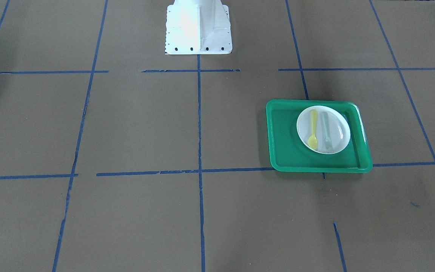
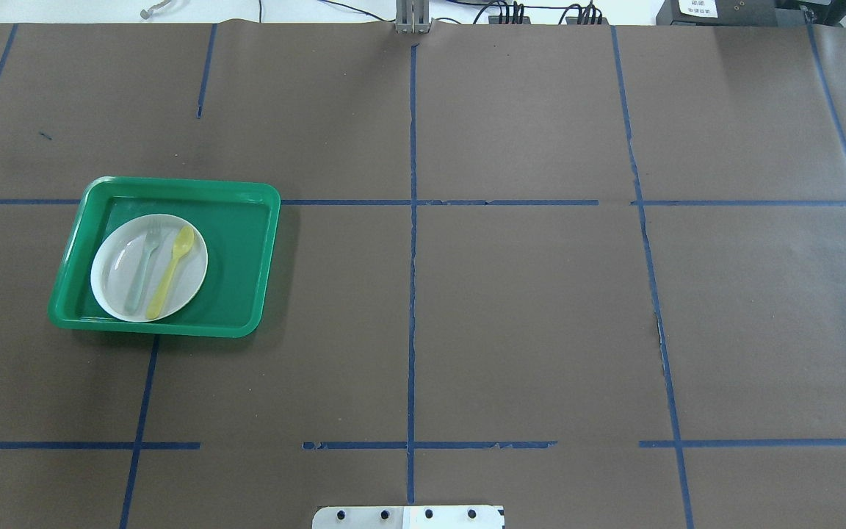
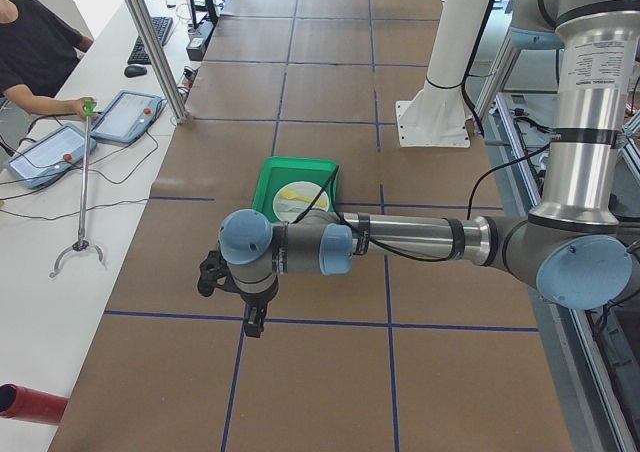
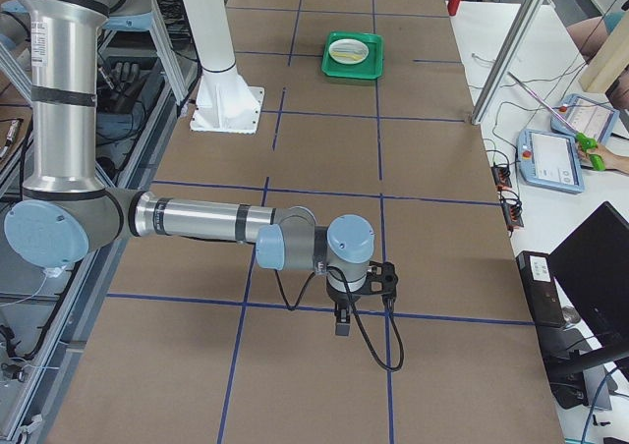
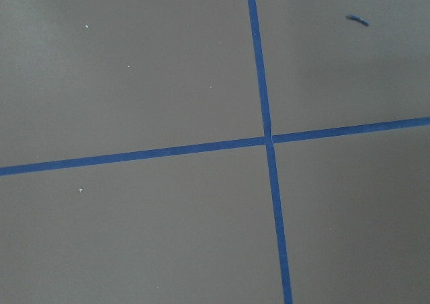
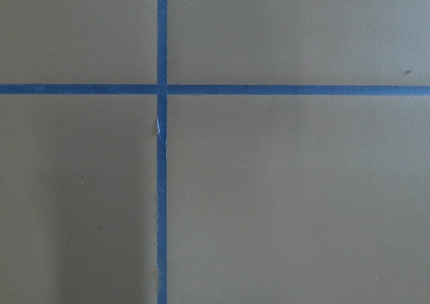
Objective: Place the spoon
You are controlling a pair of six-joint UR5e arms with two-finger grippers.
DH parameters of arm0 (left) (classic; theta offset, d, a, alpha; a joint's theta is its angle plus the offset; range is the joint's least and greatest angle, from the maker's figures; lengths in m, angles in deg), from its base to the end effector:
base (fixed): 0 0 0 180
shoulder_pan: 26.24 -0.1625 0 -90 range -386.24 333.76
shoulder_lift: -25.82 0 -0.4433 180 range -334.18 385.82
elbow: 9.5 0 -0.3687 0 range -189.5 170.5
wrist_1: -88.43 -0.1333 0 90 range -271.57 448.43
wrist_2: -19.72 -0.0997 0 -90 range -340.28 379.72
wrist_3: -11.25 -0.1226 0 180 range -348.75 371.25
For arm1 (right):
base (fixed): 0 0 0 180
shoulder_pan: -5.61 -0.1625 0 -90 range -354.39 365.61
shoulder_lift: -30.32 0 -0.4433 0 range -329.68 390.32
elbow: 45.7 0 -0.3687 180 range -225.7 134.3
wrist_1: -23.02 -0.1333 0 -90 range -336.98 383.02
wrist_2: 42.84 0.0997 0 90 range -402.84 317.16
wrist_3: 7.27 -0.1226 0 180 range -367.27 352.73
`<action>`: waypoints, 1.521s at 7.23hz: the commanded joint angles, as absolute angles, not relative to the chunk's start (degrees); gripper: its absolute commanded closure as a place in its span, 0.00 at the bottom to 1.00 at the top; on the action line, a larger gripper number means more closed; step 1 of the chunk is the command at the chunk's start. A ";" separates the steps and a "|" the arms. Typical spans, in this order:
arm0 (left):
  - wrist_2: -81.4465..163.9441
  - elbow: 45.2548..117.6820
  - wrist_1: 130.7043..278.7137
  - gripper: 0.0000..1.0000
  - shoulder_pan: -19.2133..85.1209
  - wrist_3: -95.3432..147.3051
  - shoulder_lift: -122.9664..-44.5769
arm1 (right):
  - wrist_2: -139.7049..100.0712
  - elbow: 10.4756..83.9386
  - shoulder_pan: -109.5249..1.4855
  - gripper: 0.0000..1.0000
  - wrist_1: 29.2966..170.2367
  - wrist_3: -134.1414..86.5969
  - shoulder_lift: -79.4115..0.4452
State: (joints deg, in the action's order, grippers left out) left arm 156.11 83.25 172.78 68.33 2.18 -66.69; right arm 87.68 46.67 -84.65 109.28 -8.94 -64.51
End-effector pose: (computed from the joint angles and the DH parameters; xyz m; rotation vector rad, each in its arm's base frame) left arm -0.0831 -0.4806 0.6568 0.0898 0.8049 0.0714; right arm 0.0556 -0.4325 0.7110 0.0127 -0.7074 0.0244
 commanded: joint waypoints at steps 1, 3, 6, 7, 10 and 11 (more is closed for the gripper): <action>155.77 85.51 169.29 0.00 67.81 1.94 -67.25 | 87.68 46.67 -84.65 0.00 109.24 -8.94 -64.51; 154.37 85.60 169.11 0.00 66.40 2.11 -66.99 | 87.68 46.67 -84.65 0.00 109.24 -8.94 -64.51; 156.28 86.65 179.23 0.00 63.96 2.71 -65.41 | 87.68 46.67 -84.65 0.00 109.24 -8.94 -64.51; 161.61 87.87 181.40 0.00 60.37 11.60 -65.49 | 87.68 46.67 -84.65 0.00 109.24 -8.94 -64.51; 161.14 95.51 189.29 0.00 47.28 33.34 -65.76 | 87.68 46.67 -84.65 0.00 109.33 -8.94 -64.51; 156.52 96.22 191.24 0.00 43.93 40.71 -68.11 | 87.68 46.67 -84.65 0.00 109.24 -8.94 -64.51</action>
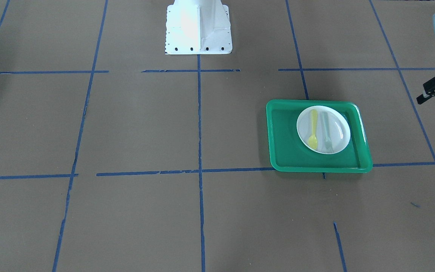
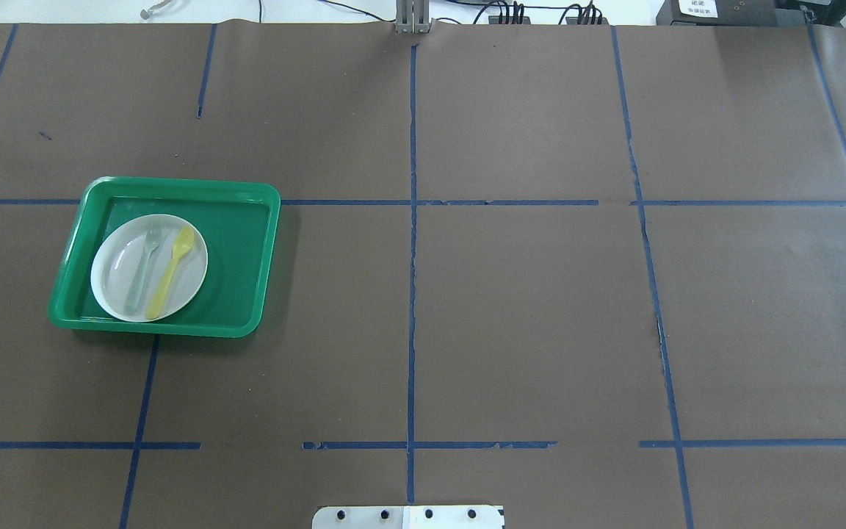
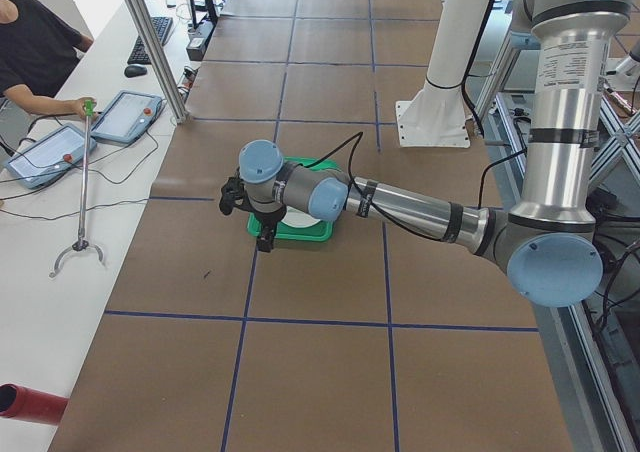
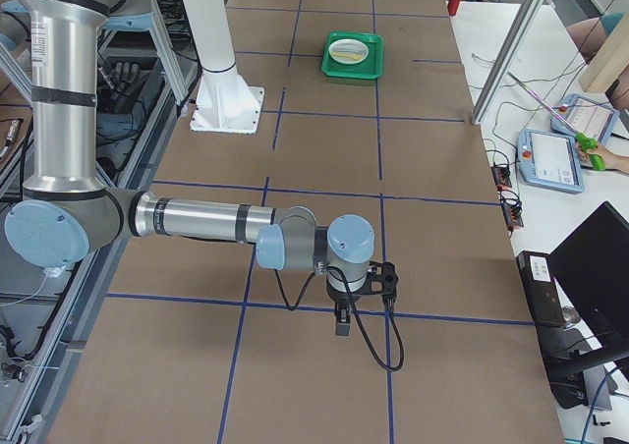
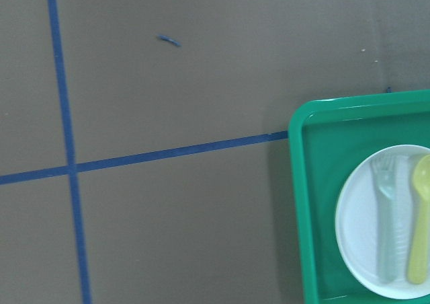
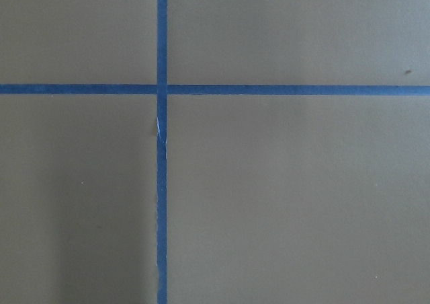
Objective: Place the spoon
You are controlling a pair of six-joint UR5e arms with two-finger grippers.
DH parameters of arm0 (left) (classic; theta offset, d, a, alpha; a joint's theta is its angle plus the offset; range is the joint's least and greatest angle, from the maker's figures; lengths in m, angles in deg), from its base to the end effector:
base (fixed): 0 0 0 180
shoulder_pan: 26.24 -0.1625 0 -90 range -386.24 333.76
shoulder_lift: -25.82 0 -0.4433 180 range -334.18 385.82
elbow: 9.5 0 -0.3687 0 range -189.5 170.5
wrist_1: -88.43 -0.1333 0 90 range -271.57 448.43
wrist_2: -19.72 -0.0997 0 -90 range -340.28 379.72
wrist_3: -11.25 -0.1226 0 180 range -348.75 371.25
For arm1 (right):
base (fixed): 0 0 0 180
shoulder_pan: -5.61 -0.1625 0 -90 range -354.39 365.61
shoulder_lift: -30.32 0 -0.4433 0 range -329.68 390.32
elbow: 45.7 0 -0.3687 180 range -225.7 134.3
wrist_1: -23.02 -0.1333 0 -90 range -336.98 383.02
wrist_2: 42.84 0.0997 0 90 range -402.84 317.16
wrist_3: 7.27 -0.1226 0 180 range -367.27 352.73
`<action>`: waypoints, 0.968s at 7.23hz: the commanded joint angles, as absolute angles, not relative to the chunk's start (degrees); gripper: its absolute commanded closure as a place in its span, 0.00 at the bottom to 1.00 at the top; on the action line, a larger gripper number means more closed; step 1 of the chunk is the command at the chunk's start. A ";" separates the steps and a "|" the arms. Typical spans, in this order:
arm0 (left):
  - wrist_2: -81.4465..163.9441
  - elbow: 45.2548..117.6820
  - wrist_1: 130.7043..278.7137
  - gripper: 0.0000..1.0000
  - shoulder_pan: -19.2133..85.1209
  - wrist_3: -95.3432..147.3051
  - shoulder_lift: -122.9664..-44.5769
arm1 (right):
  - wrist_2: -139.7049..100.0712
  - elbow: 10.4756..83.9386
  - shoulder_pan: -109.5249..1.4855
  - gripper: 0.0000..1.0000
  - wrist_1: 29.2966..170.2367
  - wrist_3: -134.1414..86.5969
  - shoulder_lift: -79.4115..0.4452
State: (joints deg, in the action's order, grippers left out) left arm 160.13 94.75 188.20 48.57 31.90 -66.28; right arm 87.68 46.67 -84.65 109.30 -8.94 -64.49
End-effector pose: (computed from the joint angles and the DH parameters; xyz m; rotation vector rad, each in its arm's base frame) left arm 0.0920 -0.4869 0.5280 0.1392 0.9520 0.1126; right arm 0.0556 -0.4327 0.7109 0.0127 -0.7074 0.0244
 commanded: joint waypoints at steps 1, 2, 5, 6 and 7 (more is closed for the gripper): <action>150.47 96.14 191.44 0.01 37.37 50.00 -70.92 | 87.68 46.67 -84.65 0.00 109.24 -8.94 -64.51; 144.32 95.97 191.52 0.01 33.13 53.75 -73.03 | 87.68 46.67 -84.65 0.00 109.33 -8.94 -64.51; 139.26 89.68 191.53 0.10 24.41 56.07 -79.17 | 87.68 46.67 -84.65 0.00 109.33 -8.94 -64.51; 139.33 87.12 191.53 0.15 22.30 56.25 -80.95 | 87.68 46.67 -84.65 0.00 109.24 -8.94 -64.51; 139.51 87.35 191.61 0.20 22.01 56.34 -80.96 | 87.68 46.67 -84.65 0.00 109.33 -8.94 -64.51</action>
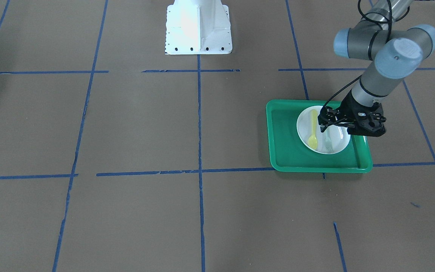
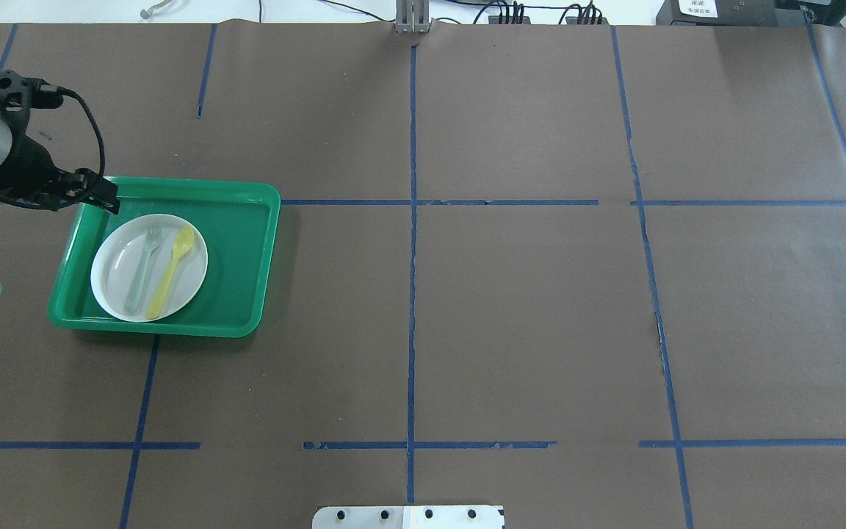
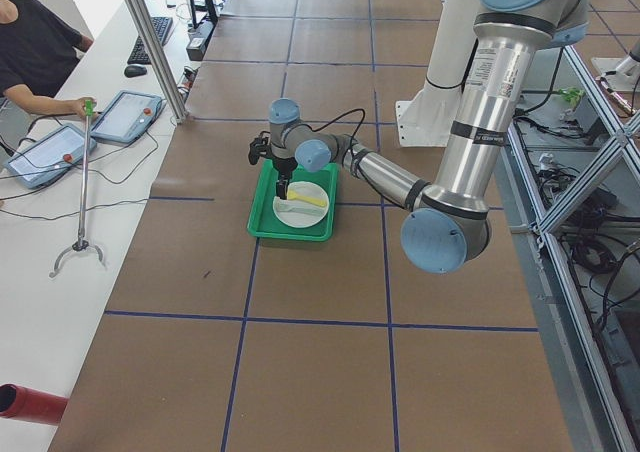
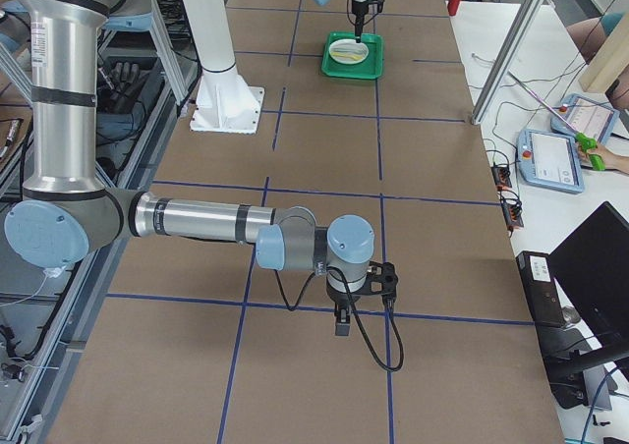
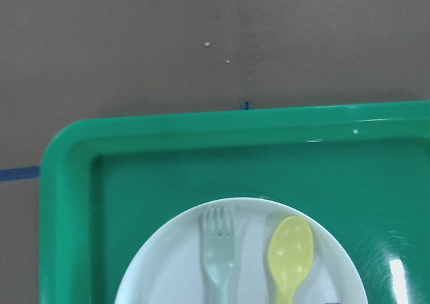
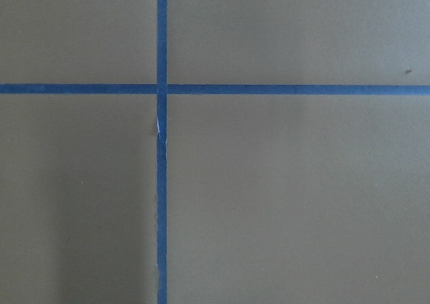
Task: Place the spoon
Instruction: 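Move the left gripper over the yellow spoon on the white plate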
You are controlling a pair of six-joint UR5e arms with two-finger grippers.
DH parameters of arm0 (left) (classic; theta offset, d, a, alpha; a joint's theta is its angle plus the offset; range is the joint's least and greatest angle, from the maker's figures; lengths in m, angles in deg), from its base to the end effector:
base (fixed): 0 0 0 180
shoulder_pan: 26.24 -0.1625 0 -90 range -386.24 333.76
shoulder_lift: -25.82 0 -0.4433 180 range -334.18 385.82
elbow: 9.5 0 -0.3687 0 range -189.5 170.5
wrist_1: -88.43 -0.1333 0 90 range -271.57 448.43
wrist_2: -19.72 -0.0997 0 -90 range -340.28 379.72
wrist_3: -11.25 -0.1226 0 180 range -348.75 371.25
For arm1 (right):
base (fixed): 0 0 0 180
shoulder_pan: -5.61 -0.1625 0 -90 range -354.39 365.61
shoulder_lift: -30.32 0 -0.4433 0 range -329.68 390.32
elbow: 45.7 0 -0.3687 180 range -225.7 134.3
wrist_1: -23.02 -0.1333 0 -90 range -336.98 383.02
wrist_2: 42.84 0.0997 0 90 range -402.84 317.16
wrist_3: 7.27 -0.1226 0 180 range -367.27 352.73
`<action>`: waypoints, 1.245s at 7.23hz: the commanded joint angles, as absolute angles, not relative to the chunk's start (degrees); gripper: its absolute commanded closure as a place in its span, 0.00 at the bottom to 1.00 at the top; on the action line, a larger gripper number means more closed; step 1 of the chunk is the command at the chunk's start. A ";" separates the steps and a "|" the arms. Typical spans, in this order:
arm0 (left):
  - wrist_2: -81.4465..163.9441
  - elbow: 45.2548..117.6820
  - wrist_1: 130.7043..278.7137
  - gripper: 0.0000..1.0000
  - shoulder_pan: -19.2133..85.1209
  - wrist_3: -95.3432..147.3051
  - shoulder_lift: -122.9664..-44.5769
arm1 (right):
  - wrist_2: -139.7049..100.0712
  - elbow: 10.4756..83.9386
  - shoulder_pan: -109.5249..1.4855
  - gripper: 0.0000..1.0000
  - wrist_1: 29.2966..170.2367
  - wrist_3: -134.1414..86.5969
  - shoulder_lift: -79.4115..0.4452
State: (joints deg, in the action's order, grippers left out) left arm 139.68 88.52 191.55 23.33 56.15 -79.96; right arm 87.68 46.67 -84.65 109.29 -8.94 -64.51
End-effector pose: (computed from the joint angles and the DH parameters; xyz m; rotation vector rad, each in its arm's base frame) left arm 0.3352 -0.5045 0.4653 0.1208 0.7969 0.0947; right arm 0.0556 -0.4325 0.7110 0.0125 -0.7074 0.0244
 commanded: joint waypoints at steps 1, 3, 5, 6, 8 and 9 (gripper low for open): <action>139.68 87.35 191.61 0.23 21.92 56.25 -80.88 | 87.68 46.67 -84.65 0.00 109.24 -8.94 -64.42; 139.77 86.13 192.66 0.28 21.75 55.99 -80.35 | 87.68 46.67 -84.65 0.00 109.33 -8.94 -64.51; 139.95 85.08 195.21 0.28 21.40 56.16 -80.26 | 87.68 46.67 -84.65 0.00 109.24 -8.94 -64.51; 139.95 84.63 196.35 0.28 21.05 56.68 -80.26 | 87.68 46.67 -84.65 0.00 109.33 -8.94 -64.51; 140.04 83.49 197.15 0.28 19.38 57.30 -80.26 | 87.68 46.67 -84.65 0.00 109.24 -8.94 -64.51; 140.04 83.57 197.24 0.28 19.37 57.91 -80.26 | 87.68 46.67 -84.65 0.00 109.33 -8.94 -64.42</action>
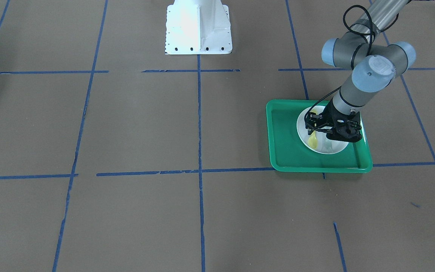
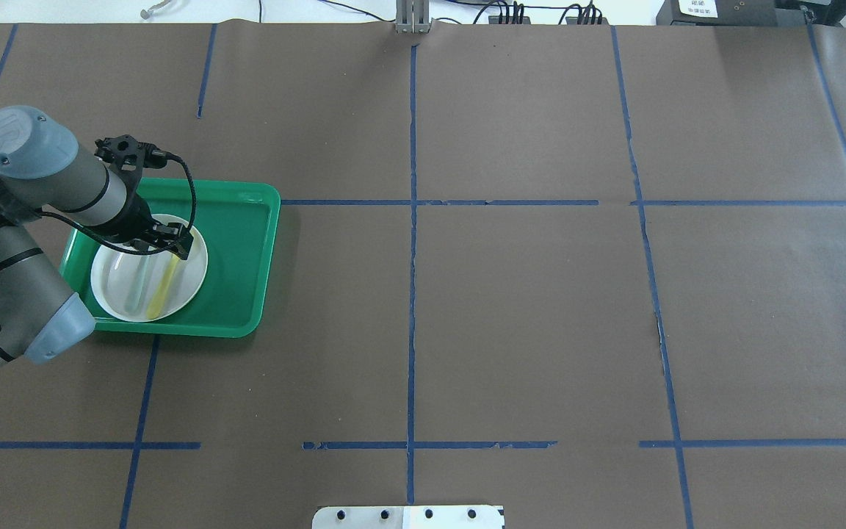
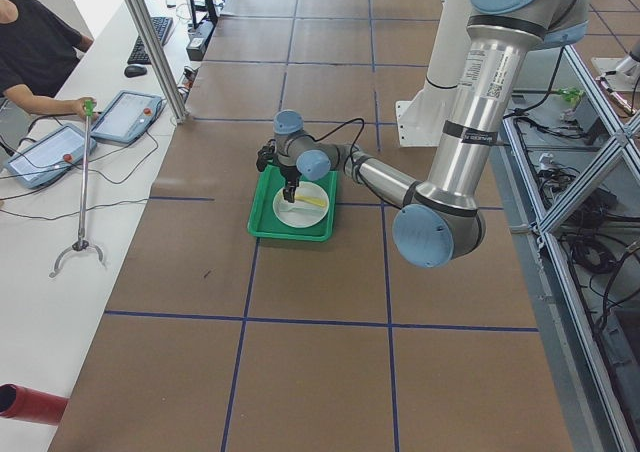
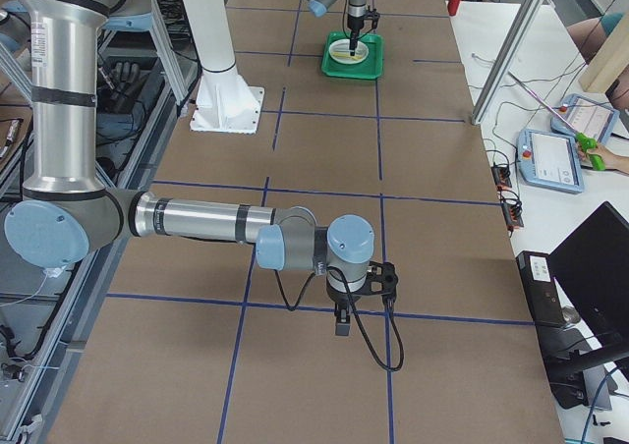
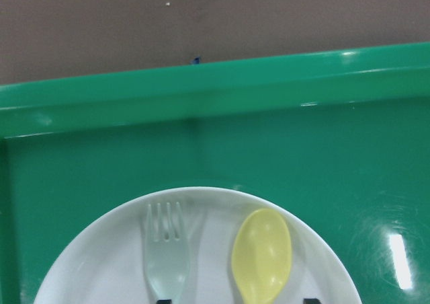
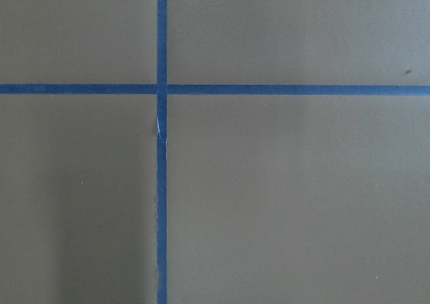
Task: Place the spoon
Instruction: 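Move the left gripper over the yellow spoon on the white plate, then lower the left gripper and close it on the yellow spoon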
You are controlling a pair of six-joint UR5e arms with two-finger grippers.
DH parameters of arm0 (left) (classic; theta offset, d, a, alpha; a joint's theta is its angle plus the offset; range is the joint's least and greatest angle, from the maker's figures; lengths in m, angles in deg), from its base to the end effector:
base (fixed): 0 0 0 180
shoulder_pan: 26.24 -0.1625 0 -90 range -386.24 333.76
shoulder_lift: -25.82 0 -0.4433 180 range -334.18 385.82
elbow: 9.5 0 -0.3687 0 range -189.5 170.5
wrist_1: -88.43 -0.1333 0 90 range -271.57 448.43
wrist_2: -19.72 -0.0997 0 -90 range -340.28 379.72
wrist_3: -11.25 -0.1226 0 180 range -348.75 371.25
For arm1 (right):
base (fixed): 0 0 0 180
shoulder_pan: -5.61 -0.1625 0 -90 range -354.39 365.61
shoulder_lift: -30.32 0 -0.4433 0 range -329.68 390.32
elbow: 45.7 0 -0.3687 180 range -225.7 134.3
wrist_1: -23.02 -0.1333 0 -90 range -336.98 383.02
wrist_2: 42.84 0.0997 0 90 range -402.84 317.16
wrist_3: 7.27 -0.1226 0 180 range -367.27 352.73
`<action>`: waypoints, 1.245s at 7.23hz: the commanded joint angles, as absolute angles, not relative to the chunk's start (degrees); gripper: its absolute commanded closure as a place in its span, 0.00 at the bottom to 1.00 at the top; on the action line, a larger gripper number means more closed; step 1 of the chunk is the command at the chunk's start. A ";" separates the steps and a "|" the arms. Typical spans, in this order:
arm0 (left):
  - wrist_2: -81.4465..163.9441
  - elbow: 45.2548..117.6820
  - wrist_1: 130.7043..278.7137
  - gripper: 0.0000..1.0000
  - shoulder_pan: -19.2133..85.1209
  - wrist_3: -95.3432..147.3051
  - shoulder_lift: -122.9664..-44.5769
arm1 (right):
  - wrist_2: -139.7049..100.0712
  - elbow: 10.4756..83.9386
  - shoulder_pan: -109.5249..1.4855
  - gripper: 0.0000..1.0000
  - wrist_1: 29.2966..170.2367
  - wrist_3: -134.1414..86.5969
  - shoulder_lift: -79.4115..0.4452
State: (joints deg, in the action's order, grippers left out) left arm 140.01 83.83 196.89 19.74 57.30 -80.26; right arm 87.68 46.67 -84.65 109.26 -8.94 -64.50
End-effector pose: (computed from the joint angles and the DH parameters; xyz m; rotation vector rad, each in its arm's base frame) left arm 0.3754 -0.4913 0.4883 0.0957 0.8159 0.1412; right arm 0.0556 -0.4327 0.7109 0.0132 -0.7074 0.0242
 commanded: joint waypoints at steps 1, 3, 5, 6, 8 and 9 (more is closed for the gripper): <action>140.04 83.66 197.24 0.30 19.29 57.92 -80.26 | 87.68 46.67 -84.65 0.00 109.33 -8.94 -64.42; 140.04 83.14 197.94 0.32 18.93 58.01 -80.26 | 87.68 46.67 -84.65 0.00 109.24 -8.94 -64.51; 140.04 83.05 197.94 0.34 18.23 58.27 -80.26 | 87.68 46.67 -84.65 0.00 109.33 -8.94 -64.51; 140.04 83.05 197.94 0.37 18.06 58.27 -80.17 | 87.68 46.67 -84.65 0.00 109.33 -8.94 -64.51; 139.95 82.79 197.94 0.48 17.97 58.18 -80.17 | 87.68 46.67 -84.65 0.00 109.33 -8.94 -64.51; 140.04 82.87 197.94 0.67 17.79 58.36 -80.17 | 87.68 46.67 -84.65 0.00 109.24 -8.94 -64.51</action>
